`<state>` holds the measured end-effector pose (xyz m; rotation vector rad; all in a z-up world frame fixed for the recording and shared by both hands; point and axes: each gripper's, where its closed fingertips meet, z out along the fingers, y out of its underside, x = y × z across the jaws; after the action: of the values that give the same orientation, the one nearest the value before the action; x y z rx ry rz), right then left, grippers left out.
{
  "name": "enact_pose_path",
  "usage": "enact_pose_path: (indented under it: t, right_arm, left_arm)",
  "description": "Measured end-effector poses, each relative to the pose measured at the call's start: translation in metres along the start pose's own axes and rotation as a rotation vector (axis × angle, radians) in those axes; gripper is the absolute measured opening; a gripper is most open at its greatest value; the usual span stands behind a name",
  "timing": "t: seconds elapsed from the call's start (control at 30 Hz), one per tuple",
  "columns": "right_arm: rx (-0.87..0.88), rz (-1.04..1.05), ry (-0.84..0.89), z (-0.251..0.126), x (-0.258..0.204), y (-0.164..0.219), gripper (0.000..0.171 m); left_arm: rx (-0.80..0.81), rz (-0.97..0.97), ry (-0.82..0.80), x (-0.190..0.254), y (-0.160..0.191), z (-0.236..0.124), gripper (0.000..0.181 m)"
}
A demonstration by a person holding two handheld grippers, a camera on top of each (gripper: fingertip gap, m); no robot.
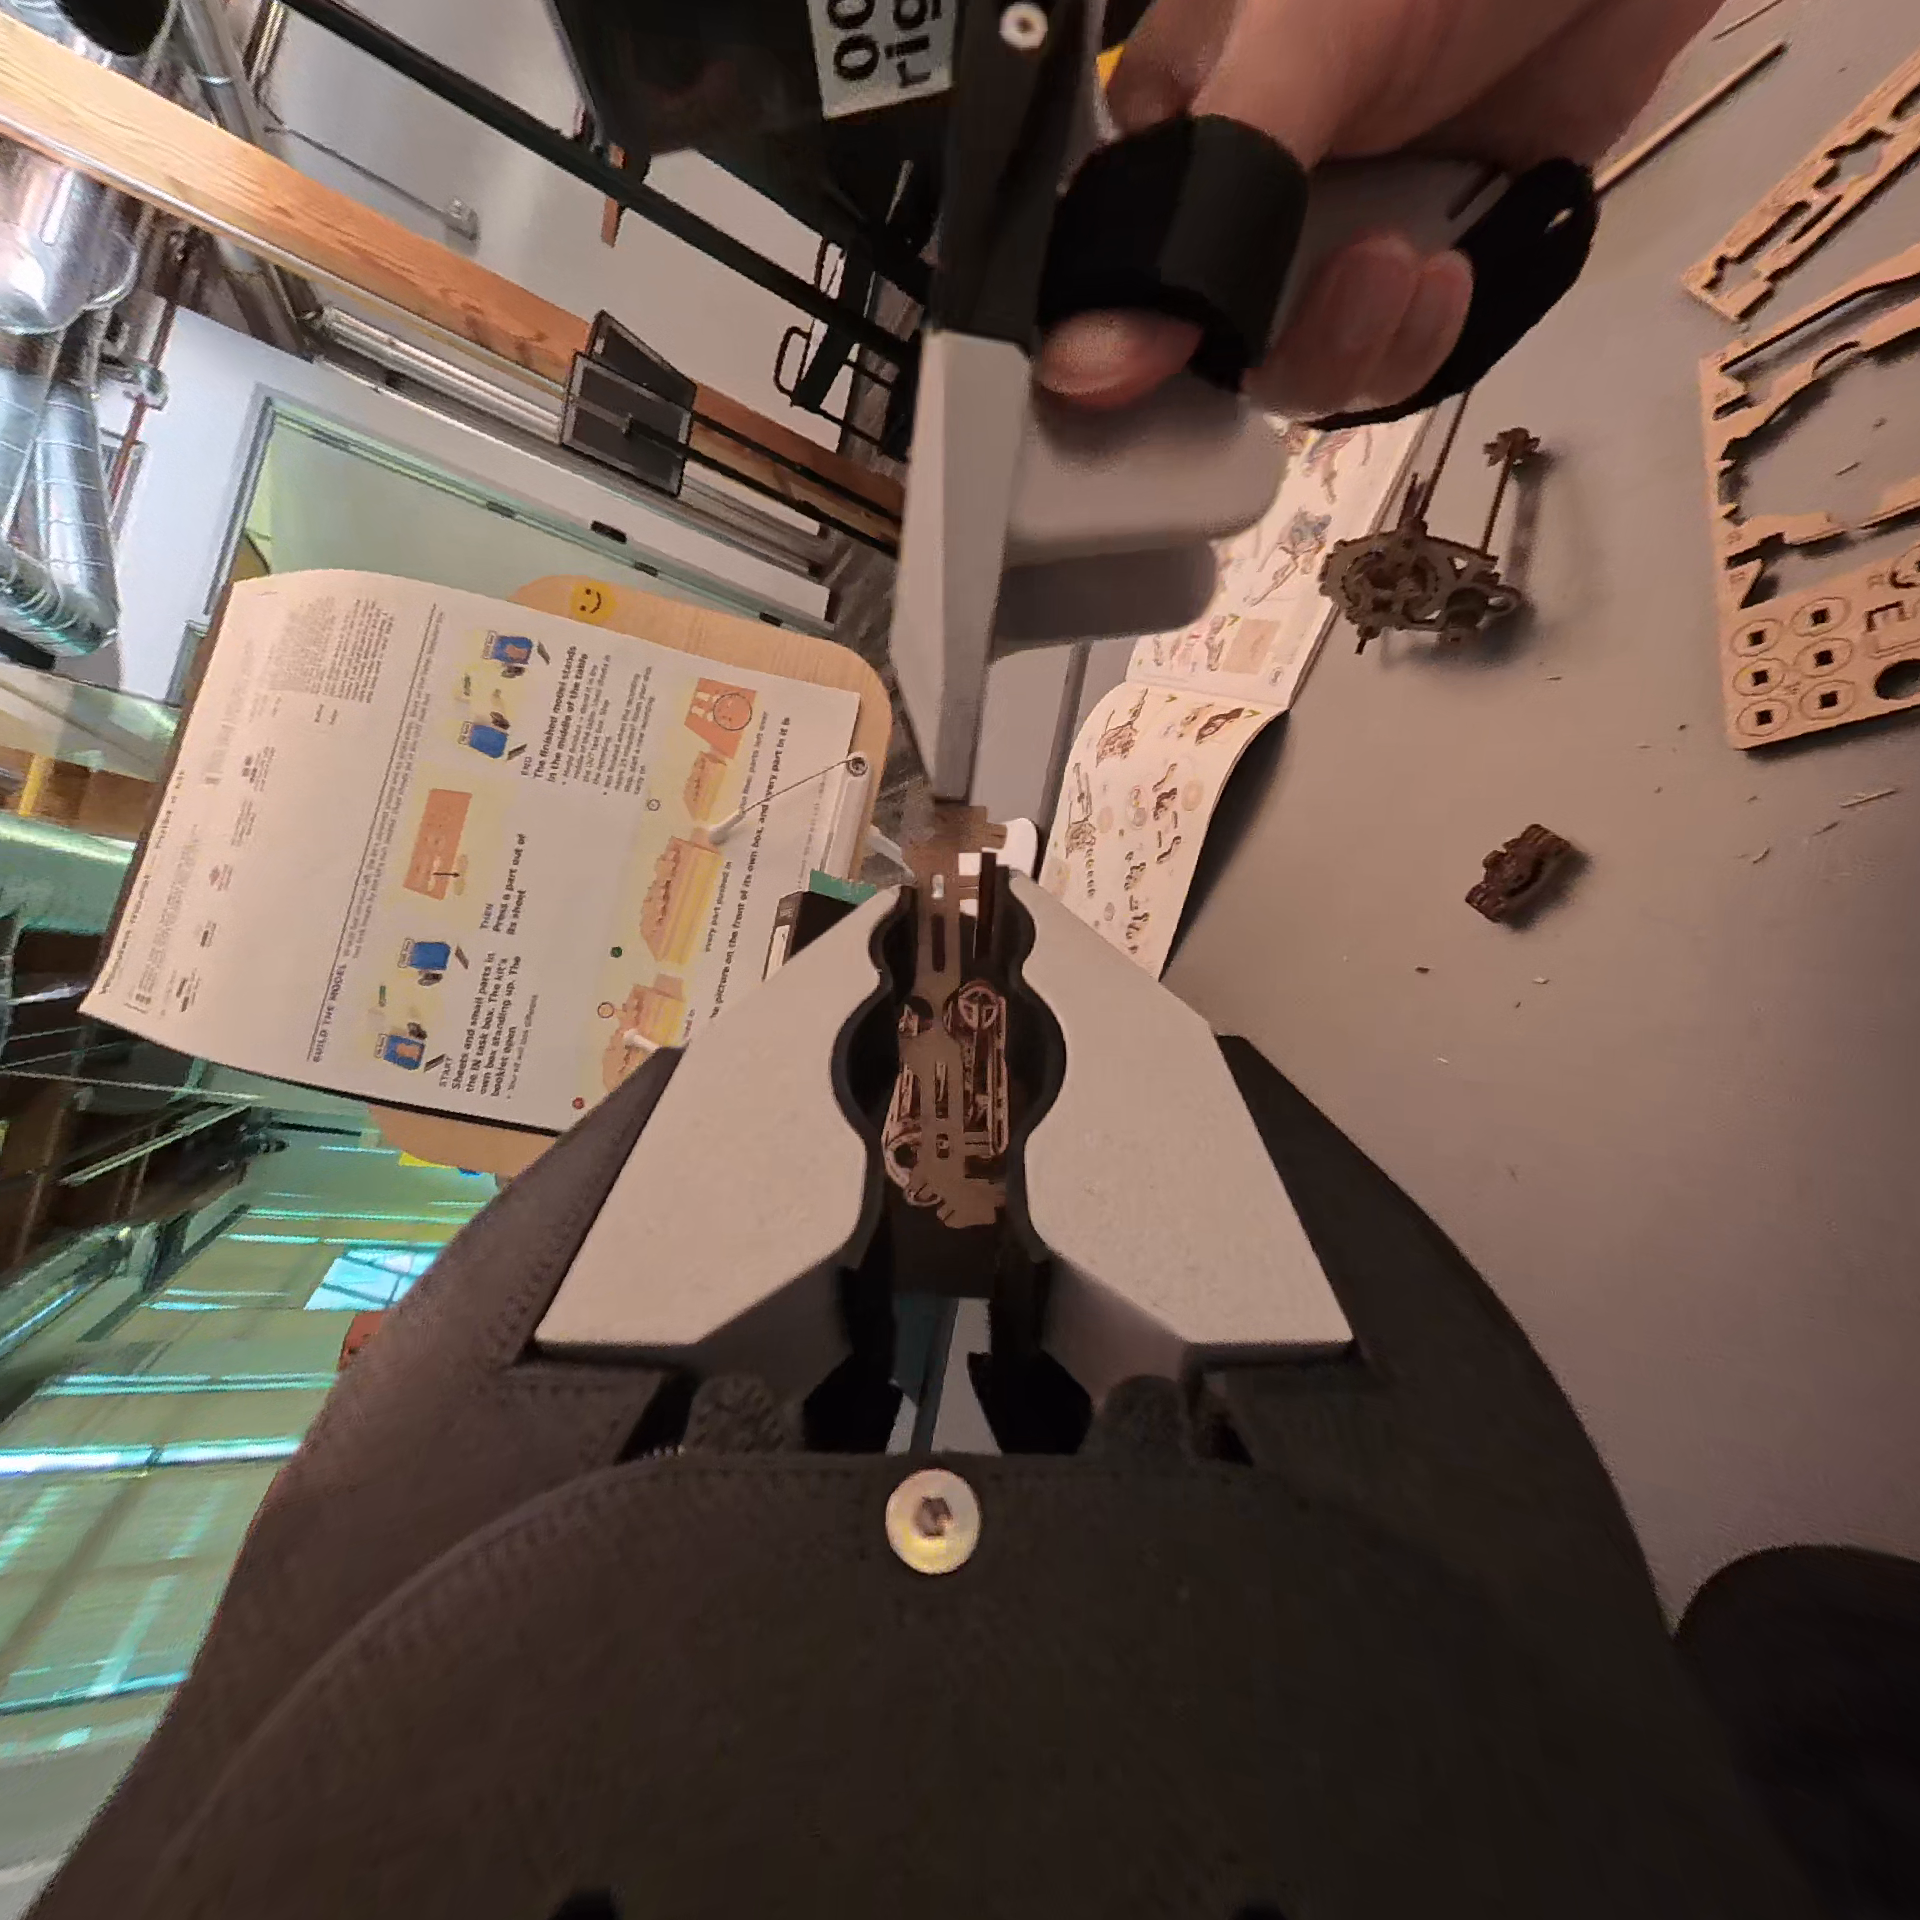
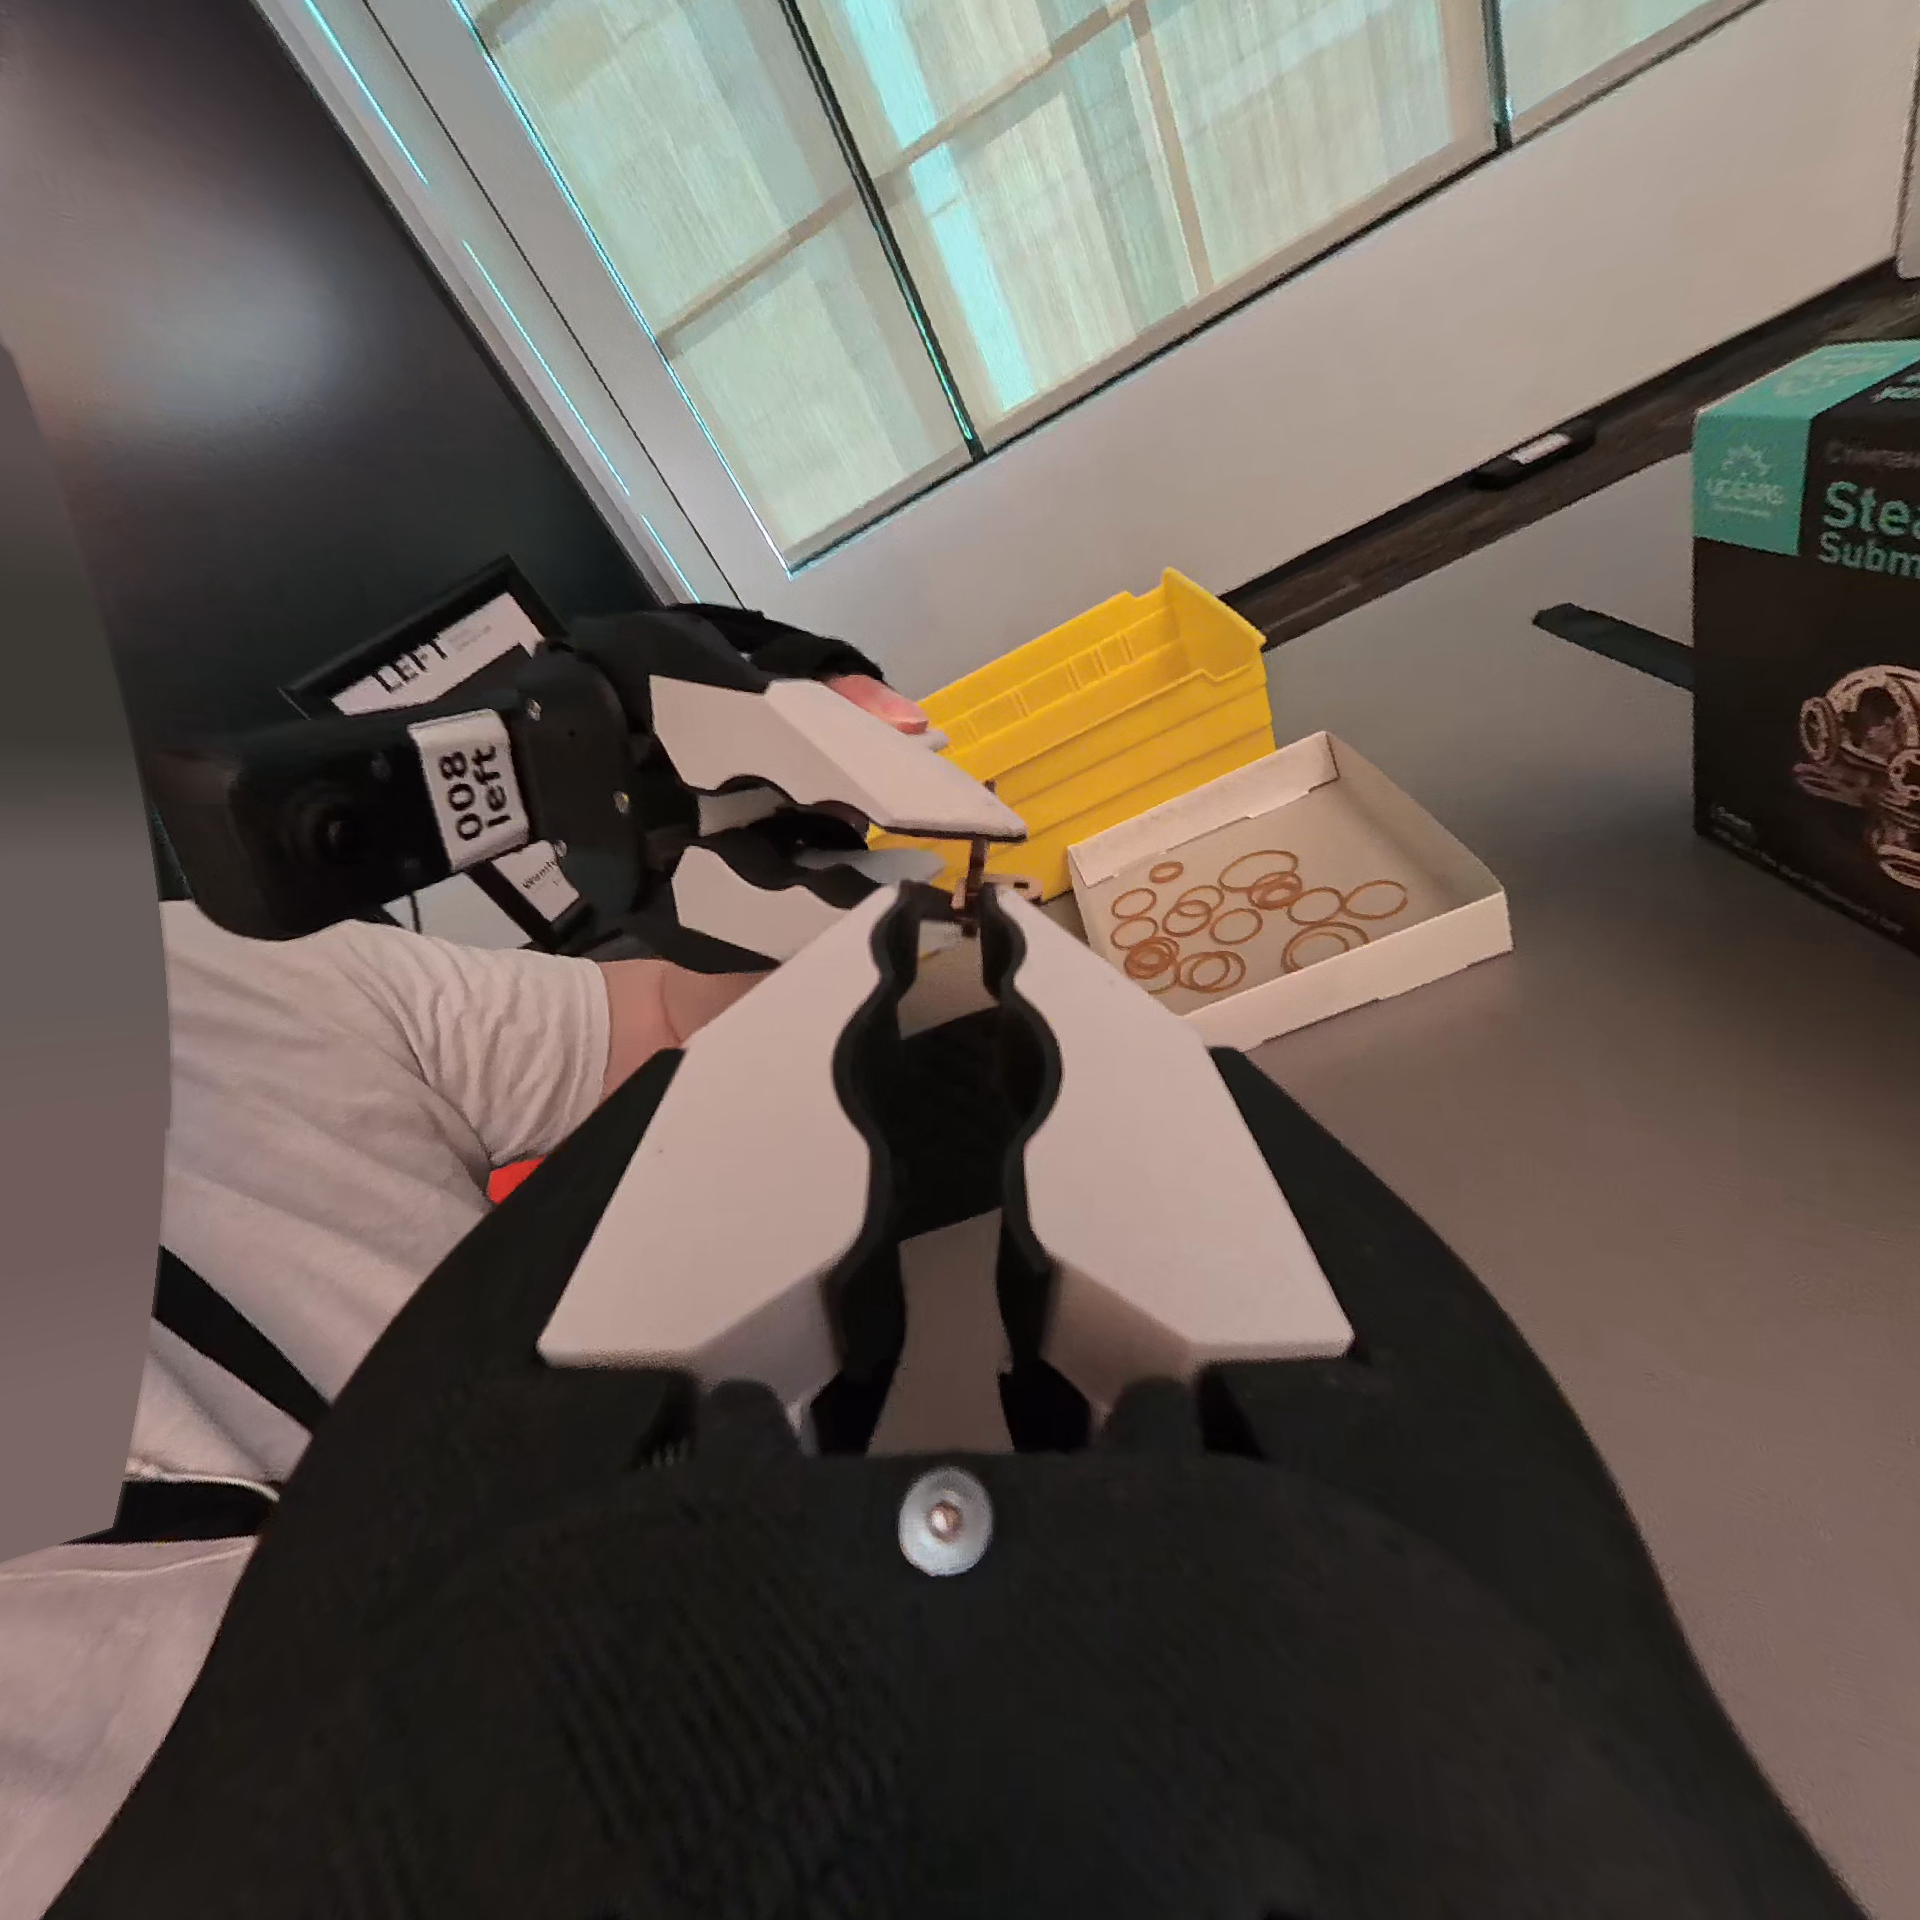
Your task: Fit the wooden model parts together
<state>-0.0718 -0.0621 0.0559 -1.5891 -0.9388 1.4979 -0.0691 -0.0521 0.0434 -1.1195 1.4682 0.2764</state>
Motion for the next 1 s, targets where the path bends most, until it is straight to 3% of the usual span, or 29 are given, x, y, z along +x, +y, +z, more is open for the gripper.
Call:
enact_pose_path:
  t: [0.1,0.27,0.4,1.0]
  right_arm:
    - [-0.007,0.041,-0.002,0.001,0.003,0.002,0.017]
    - [-0.018,0.037,0.006,0.004,0.005,0.005,0.001]
    - [-0.018,0.059,-0.011,0.002,0.005,0.006,0.001]
    - [0.084,0.029,-0.044,-0.003,-0.002,-0.006,0.003]
  left_arm:
    - [0.005,0.014,0.020,0.005,-0.002,0.001,0.012]
    - [0.002,0.033,0.036,0.011,-0.003,0.004,0.012]
    - [0.013,0.019,0.044,0.012,-0.005,0.004,0.013]
    - [0.070,-0.006,-0.087,-0.004,-0.015,0.002,0.013]
